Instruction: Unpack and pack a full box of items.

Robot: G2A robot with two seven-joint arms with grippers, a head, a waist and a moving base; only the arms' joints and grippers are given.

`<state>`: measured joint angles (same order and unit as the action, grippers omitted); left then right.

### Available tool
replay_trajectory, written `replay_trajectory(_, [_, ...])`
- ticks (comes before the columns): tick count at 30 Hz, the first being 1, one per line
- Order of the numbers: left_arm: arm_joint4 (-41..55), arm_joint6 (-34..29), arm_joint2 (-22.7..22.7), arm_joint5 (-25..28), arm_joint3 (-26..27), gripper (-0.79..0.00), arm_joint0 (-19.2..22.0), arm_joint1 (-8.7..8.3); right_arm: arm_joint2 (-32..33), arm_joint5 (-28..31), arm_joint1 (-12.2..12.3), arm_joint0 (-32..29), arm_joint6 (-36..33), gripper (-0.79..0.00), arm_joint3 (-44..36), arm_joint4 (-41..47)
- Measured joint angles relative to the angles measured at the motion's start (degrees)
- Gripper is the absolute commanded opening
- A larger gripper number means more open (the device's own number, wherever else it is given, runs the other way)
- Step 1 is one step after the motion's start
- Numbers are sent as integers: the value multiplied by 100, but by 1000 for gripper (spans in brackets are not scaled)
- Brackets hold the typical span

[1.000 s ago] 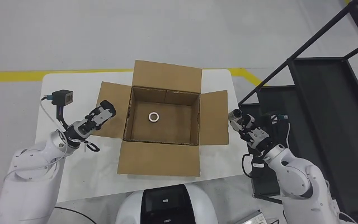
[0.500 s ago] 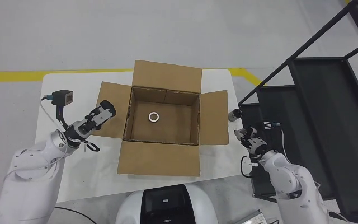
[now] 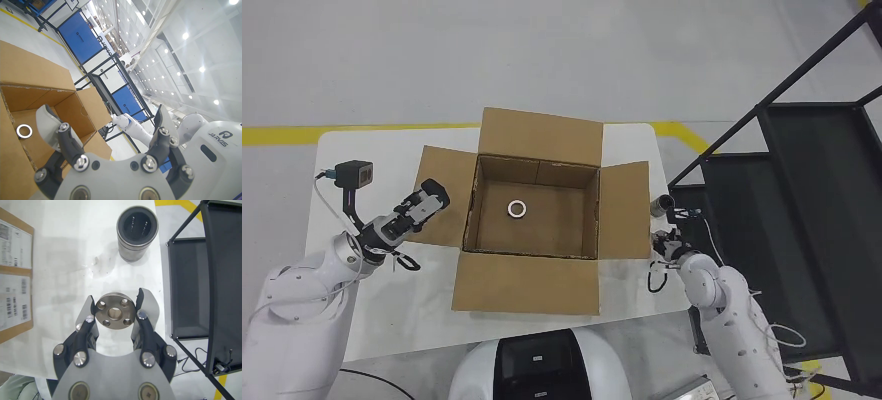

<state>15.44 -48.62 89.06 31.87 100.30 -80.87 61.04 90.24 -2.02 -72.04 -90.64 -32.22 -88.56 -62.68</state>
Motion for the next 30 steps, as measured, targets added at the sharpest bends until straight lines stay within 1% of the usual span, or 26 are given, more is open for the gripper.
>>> replay_trajectory(9, [0, 0, 0, 0, 0, 0, 0, 0, -397, -160, -37, 380, -146, -785, 535, -168])
replay_trajectory(10, [0, 0, 0, 0, 0, 0, 0, 0, -411, -164, -39, 393, -143, -696, 558, -166])
replay_trajectory(11, [0, 0, 0, 0, 0, 0, 0, 0, -421, -167, -39, 402, -138, -262, 574, -162])
replay_trajectory(12, [0, 0, 0, 0, 0, 0, 0, 0, -427, -178, -40, 410, -132, 0, 589, -152])
replay_trajectory(17, [0, 0, 0, 0, 0, 0, 0, 0, -430, -186, -41, 416, -115, 0, 605, -75])
replay_trajectory(22, [0, 0, 0, 0, 0, 0, 0, 0, -282, -58, -21, 248, -95, 0, 355, 173])
replay_trajectory(26, [0, 0, 0, 0, 0, 0, 0, 0, -71, 82, 6, -38, -128, 0, -55, 450])
replay_trajectory(30, [0, 0, 0, 0, 0, 0, 0, 0, 315, 129, 40, -572, 107, 0, -783, 717])
